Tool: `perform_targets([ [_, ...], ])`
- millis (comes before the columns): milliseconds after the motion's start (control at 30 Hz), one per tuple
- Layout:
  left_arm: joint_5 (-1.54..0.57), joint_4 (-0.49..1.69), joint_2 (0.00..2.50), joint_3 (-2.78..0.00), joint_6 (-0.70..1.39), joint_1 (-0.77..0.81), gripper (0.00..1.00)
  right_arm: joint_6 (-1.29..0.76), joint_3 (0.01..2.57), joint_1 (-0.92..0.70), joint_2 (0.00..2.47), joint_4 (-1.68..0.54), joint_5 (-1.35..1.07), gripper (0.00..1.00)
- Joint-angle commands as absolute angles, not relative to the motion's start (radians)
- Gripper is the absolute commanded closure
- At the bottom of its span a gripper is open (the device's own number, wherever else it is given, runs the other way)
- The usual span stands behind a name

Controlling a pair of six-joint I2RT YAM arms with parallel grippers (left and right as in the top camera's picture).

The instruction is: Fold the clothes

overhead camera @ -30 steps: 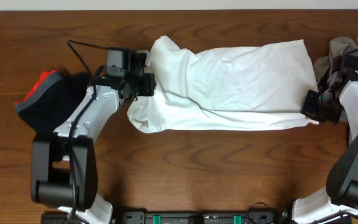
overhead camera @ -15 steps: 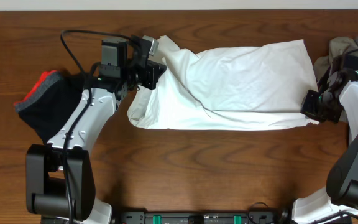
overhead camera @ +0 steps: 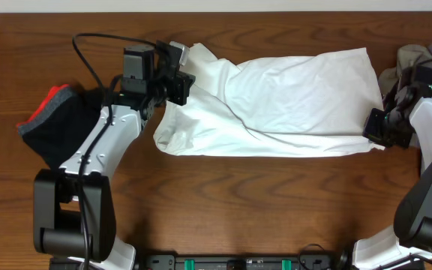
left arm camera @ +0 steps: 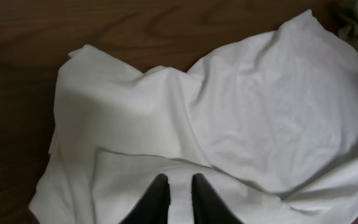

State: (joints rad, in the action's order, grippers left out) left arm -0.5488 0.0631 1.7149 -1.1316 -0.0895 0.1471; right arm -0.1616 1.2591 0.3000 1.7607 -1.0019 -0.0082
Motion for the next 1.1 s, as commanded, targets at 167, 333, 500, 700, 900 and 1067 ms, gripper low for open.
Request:
perform_targets([
  [167, -0.538, 0.185, 1.721, -1.132, -0.086, 0.147, 0.78, -0.178, 1.253, 0.307, 1.768, -1.005, -0.008, 0.97],
  [333, -0.553, 0.392, 1.711, -1.132, -0.029, 0.147, 0.76, -0.179, 1.253, 0.307, 1.768, -1.002, -0.019, 0.99],
  [500, -0.635, 0.549, 1.711, -1.132, -0.030, 0.154, 0.80, -0.179, 1.254, 0.307, 1.768, -1.000, -0.107, 0.99],
  [700, -0.689, 0.607, 1.705, -1.132, -0.060, 0.171, 0.87, -0.179, 1.254, 0.308, 1.768, -0.968, -0.115, 0.99],
  [900, -0.689, 0.617, 1.642, -1.132, -0.061, 0.171, 0.89, -0.179, 1.254, 0.308, 1.768, -0.948, -0.147, 0.99],
  [1067, -0.673, 0.659, 1.613, -1.129, -0.123, 0.194, 0.92, -0.190, 1.254, 0.310, 1.768, -0.945, -0.146, 0.99],
])
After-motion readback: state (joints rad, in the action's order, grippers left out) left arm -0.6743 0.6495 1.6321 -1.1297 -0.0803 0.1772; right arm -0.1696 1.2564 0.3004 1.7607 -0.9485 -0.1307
